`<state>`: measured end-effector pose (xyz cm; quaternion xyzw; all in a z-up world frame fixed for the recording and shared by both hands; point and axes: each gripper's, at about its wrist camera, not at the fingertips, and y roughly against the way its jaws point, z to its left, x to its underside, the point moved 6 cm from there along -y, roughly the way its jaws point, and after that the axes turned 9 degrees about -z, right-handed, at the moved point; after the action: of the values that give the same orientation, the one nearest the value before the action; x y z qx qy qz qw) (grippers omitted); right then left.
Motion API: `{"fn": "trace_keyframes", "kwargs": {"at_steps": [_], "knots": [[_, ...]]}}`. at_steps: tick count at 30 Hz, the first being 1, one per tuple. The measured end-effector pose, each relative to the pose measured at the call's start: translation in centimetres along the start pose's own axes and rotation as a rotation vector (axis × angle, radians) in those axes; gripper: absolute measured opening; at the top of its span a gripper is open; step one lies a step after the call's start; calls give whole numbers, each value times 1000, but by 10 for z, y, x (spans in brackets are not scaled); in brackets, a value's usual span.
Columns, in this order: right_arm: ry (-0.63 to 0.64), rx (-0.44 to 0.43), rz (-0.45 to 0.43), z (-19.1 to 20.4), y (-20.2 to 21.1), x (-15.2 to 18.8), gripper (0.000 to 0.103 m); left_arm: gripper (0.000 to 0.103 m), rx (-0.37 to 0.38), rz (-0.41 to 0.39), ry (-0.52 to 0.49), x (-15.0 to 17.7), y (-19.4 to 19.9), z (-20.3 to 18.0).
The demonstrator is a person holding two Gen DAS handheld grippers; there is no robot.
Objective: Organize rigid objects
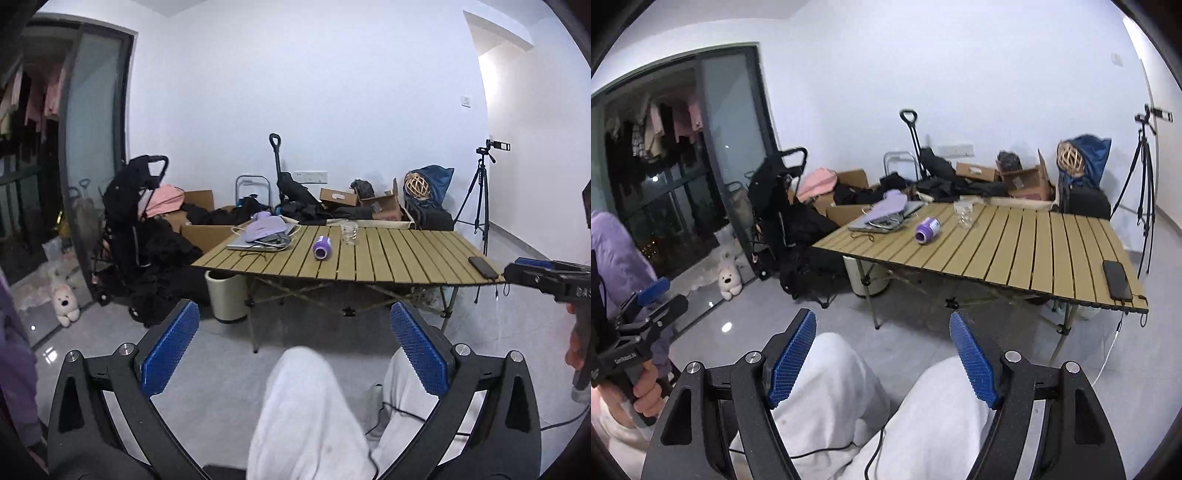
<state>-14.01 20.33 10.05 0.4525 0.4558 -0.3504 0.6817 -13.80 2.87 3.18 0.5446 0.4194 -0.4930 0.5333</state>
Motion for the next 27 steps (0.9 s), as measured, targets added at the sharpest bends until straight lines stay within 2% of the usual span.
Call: {"fn": "trace_keyframes", "kwargs": {"at_steps": [3, 5, 8, 11, 13, 17, 27], "knots": [[49, 10, 5, 23, 20, 23, 80, 103, -15, 6, -50, 16, 19, -2], [53, 4, -3, 35, 33, 36, 80, 103, -13, 14, -49, 26, 29, 0], [60, 4, -15, 54, 50, 60, 80, 103, -62, 10, 30, 40, 48, 11], [55, 7, -52, 70, 58, 74, 80, 103, -54, 14, 80, 45, 60, 17], [74, 2, -47, 78, 60, 79, 80, 103, -75, -4, 84, 41, 66, 21], [54, -14, -39, 78, 59, 78, 80, 103, -65, -29, 79, 39, 71, 17], [40, -27, -40, 77, 58, 79, 80, 103, -56, -31, 73, 40, 72, 12]]}}
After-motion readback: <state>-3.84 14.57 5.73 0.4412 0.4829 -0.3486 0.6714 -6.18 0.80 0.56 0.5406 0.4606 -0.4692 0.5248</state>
